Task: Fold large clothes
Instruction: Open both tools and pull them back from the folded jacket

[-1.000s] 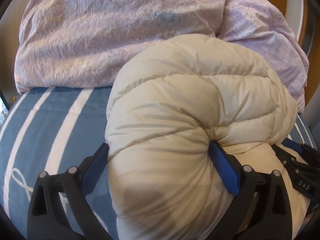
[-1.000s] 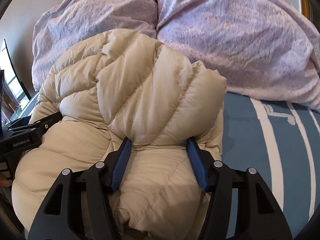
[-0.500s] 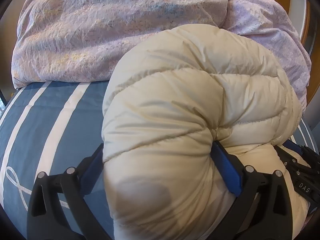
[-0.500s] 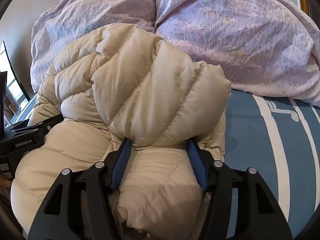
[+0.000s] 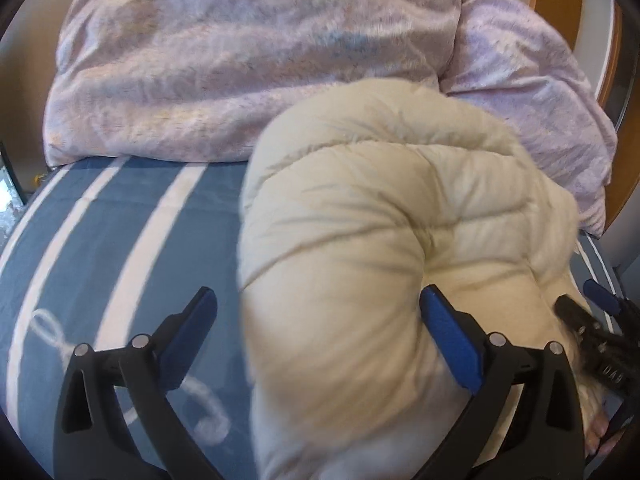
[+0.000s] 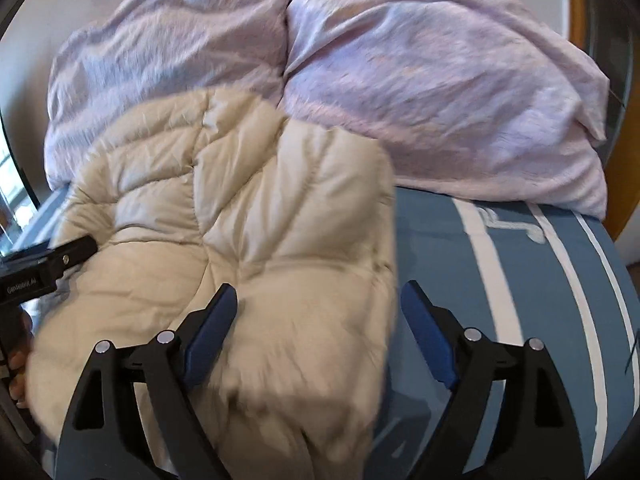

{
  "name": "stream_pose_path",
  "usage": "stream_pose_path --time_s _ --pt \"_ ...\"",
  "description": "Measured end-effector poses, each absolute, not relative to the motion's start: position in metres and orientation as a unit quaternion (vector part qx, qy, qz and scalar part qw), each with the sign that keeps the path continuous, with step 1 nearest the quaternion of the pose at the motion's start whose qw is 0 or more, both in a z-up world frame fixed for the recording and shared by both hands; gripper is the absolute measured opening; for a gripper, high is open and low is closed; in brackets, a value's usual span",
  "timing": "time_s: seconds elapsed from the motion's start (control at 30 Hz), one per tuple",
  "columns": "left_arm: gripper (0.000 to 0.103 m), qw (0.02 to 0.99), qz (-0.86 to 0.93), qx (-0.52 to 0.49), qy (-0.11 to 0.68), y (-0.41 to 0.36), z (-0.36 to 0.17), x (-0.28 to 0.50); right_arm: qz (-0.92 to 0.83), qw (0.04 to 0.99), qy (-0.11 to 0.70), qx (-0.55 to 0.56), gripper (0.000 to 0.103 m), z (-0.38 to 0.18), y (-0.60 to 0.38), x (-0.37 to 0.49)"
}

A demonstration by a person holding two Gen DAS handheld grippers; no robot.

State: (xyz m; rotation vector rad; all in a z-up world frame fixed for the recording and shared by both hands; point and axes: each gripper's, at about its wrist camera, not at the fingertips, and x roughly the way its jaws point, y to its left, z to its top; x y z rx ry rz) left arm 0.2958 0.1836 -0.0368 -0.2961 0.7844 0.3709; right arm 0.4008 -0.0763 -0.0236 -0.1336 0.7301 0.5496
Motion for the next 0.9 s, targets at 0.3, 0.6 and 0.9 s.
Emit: stream_pose_path --time_s 0.3,0.6,0.9 --pt "0.101 0.905 0.161 -0.143 0.367 0.157 -0.017 0.205 0.26 0.892 0.368 -0.042 0.102 -0.015 -0.118 0.349" --pt "0.101 0.897 0.169 -0.143 0.383 0.121 -0.028 0.143 0.264 0.887 0.377 -0.04 0.102 -0.016 -0.136 0.296" --pt "0.101 0.893 0.174 -0.143 0.389 0.094 -0.042 0.106 0.279 0.883 0.375 -0.034 0.102 -0.023 -0.149 0.249"
